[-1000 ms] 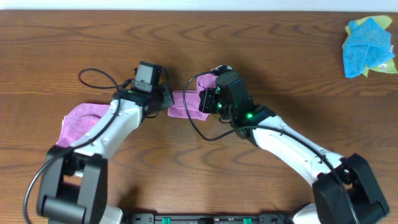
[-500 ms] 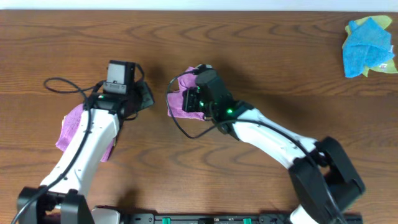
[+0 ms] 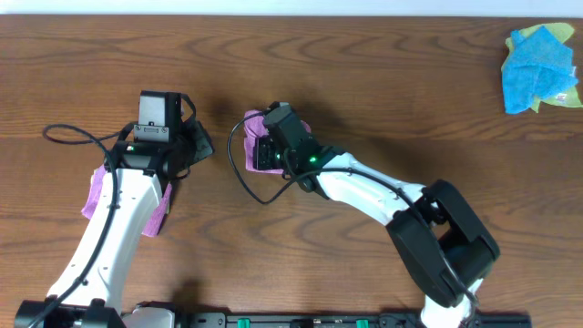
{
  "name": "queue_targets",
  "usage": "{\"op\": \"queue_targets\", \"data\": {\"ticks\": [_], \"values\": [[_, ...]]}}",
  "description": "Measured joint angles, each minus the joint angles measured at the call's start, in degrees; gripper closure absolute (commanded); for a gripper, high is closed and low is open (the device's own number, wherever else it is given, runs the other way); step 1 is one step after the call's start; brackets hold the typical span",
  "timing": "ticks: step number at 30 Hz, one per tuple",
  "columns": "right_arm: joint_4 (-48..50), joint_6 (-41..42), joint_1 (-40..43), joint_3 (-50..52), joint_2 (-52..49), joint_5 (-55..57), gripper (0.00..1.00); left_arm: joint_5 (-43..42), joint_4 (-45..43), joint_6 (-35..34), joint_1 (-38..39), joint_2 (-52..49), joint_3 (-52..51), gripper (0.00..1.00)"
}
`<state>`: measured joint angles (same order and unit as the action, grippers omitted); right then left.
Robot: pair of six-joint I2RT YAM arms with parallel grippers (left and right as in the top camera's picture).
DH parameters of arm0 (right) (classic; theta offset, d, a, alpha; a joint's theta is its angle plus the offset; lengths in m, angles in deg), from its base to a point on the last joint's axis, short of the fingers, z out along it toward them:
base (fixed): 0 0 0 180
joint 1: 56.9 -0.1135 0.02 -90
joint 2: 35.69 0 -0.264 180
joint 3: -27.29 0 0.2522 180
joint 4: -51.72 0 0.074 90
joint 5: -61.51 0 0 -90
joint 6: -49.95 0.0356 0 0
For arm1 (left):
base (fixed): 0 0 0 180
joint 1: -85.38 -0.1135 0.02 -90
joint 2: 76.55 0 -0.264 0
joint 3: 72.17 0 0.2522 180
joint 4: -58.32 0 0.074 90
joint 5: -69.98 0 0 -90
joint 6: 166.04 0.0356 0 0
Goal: Fold the cloth
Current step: 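Move the right gripper's strip end left over onto the left gripper's end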
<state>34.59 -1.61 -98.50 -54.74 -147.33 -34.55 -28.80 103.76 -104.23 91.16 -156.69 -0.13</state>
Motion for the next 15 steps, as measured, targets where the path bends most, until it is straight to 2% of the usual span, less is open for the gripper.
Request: {"op": "queue_targets", "data": {"ticks": [13,15], "values": [[1.5,-0.1,-1.8,0.0,-2.5,-0.8,0.98,0.0,-0.1,0.0,0.0,0.7,0.0,0.94],[1.6,-0.1,-1.9,0.0,-2.5,-0.7,0.91,0.0,-0.1,0.0,0.0,0.7,0.0,0.94]]}}
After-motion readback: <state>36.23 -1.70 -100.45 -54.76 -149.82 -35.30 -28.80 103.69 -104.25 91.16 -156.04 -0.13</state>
